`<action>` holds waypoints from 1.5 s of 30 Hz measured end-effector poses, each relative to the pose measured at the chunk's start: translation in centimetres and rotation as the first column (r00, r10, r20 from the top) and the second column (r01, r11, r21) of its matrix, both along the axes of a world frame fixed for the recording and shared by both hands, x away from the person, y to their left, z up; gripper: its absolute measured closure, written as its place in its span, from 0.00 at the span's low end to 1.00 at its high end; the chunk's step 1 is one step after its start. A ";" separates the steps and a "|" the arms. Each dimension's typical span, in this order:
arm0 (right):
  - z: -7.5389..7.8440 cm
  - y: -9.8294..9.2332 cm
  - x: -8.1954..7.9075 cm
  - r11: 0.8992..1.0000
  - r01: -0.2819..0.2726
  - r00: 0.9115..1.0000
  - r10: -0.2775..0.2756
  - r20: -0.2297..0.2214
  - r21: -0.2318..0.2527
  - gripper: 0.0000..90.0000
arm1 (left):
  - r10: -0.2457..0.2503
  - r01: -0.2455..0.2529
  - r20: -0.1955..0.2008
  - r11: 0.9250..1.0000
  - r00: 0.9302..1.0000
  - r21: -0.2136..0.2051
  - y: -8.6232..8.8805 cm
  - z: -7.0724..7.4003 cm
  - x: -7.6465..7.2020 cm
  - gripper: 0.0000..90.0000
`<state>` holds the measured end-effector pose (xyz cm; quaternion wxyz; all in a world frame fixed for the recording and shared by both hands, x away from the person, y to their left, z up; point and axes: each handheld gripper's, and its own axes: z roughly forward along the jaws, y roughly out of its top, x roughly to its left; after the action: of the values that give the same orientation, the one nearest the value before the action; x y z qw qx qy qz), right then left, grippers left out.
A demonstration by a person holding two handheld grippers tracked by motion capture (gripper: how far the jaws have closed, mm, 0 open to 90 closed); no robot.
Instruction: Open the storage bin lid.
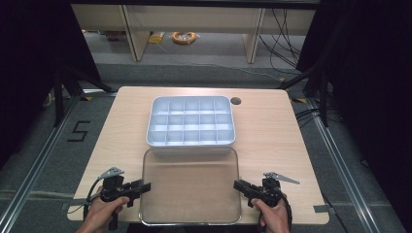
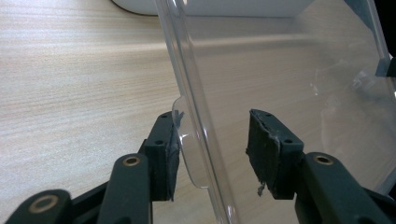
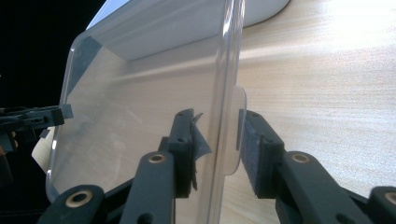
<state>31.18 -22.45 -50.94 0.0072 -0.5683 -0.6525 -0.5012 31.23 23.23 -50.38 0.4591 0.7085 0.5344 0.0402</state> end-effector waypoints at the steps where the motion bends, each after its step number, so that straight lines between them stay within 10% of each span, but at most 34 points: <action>1: -0.2 -0.2 0.2 1.000 -0.013 0.999 0.014 0.031 -0.018 0.75 | -0.001 0.001 -0.003 1.000 1.000 0.003 0.0 0.0 0.1 0.60; 6: -0.2 0.1 0.2 1.000 0.008 0.999 -0.008 -0.032 -0.002 0.74 | -0.001 0.002 -0.009 1.000 1.000 0.012 0.0 -0.2 0.4 0.60; 33: -0.9 0.6 1.0 0.999 0.003 0.998 -0.005 -0.058 -0.044 0.69 | -0.003 0.004 -0.058 1.000 0.998 0.029 -0.1 -0.9 1.4 0.58; 45: -1.1 0.9 1.4 0.993 -0.012 0.999 0.008 -0.034 -0.121 0.64 | -0.001 0.003 -0.018 0.990 1.000 0.141 -0.6 -1.1 1.4 0.55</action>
<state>32.56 -21.55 -52.03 -0.0139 -0.5726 -0.6843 -0.4513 32.64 22.64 -51.46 0.4028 0.7402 0.5337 0.0710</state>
